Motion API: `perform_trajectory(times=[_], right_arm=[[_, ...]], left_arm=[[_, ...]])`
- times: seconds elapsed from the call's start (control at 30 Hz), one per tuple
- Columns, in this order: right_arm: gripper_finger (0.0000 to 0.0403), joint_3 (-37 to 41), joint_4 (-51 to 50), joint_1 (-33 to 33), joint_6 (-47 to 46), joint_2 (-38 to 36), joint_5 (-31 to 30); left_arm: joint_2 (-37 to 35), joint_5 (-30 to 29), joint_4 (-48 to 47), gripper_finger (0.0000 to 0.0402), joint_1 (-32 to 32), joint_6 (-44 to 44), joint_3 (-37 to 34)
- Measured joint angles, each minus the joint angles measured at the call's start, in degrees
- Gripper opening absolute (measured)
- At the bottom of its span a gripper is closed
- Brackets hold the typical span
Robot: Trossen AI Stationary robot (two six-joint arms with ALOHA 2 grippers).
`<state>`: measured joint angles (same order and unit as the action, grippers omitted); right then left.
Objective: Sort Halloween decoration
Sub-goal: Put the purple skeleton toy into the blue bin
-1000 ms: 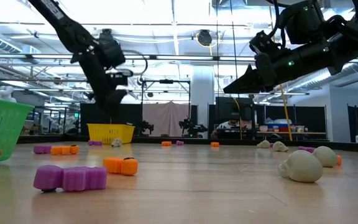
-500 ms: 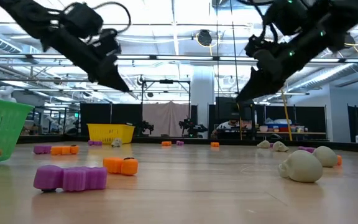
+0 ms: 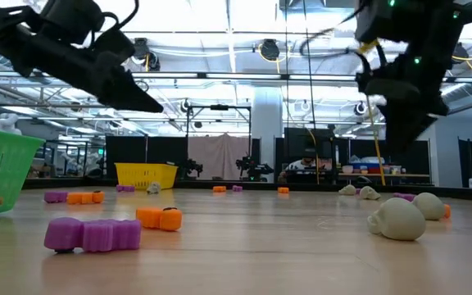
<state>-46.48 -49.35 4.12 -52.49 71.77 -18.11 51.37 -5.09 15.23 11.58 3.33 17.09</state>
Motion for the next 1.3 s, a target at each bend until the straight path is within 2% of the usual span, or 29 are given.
perform_trajectory(times=[0.17,0.3,0.5,0.73,0.87,1.1,1.3], right_arm=[[0.0123,0.06,-1.62,-1.35,-1.07,3.49,0.40],[0.0120,0.12,-1.52,-3.20,-0.55,7.12,3.09],[0.0119,1.28,0.01,-6.42,0.97,12.39,4.00],[0.0117,2.61,7.54,-9.29,6.15,15.47,9.39],[0.0092,2.55,8.14,-9.94,8.19,15.78,10.10],[0.0011,1.17,7.47,-8.75,12.15,15.59,10.89],[0.0018,-4.98,4.51,-1.87,11.93,13.79,13.15]], left_arm=[[0.00,-0.04,4.45,0.0079,-3.75,-0.69,-3.70],[-0.02,-1.53,8.28,0.0079,-5.59,-2.92,-6.11],[0.00,-2.58,9.48,0.0079,-7.08,-3.05,-7.34],[0.00,-2.69,9.87,0.0079,-8.37,-3.06,-7.35],[0.00,-3.07,9.89,0.0079,-9.08,-3.06,-7.35],[0.00,-4.06,9.85,0.0079,-9.95,-3.08,-7.35],[0.00,-4.64,9.81,0.0079,-10.25,-3.14,-7.35]])
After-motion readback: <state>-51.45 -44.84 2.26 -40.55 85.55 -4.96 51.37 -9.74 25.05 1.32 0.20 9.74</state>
